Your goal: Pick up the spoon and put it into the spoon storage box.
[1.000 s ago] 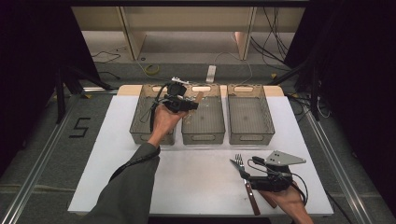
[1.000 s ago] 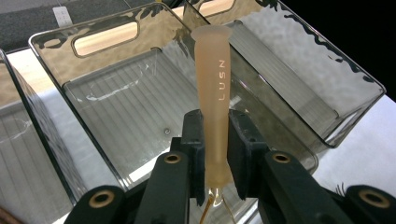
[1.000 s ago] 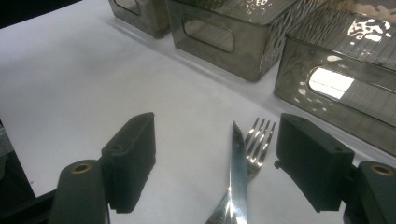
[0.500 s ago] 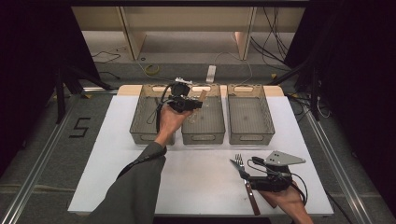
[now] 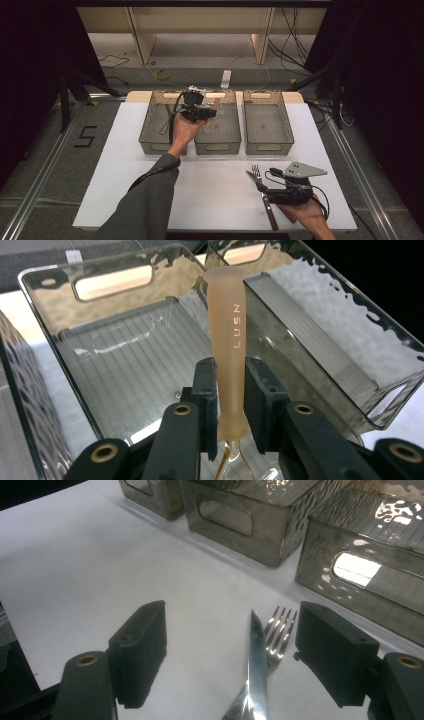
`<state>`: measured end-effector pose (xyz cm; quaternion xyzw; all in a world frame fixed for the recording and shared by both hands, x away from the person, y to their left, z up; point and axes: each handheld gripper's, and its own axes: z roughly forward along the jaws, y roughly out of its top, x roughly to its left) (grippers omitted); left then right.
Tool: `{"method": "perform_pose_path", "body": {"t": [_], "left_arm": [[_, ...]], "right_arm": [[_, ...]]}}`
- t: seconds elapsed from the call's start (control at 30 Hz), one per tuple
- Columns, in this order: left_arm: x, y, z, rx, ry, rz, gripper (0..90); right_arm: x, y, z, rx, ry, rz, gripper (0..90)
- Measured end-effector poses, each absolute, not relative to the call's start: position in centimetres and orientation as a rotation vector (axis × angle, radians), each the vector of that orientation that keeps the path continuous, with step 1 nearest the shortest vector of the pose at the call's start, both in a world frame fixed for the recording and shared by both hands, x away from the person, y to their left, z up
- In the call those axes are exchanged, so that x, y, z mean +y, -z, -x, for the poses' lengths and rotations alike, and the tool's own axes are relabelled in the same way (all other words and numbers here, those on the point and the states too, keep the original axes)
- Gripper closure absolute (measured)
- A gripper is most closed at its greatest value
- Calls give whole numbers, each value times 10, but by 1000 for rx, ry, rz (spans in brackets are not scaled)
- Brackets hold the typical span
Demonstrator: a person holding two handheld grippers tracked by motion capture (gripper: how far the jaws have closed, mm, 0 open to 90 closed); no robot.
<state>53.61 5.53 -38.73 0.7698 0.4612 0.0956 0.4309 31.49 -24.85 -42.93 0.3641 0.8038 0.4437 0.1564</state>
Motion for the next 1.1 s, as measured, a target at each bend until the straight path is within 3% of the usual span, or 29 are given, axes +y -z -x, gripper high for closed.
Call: {"method": "perform_pose_path", "body": {"t": [0.23,0.4,0.7,1.1], "left_arm": [[57,379,-535,1183,-237,-1848,443],[57,370,-525,1136,-221,-1875,319],[79,359,-482,1024,-191,-1853,176],[100,372,-430,904,-210,-1845,158]], "right_arm": [[-248,430,-315,2301,-1272,-1041,292],[-249,430,-316,2297,-1272,-1047,291],[-252,431,-318,2298,-1258,-1078,287],[-251,430,-318,2319,-1248,-1078,284]]}}
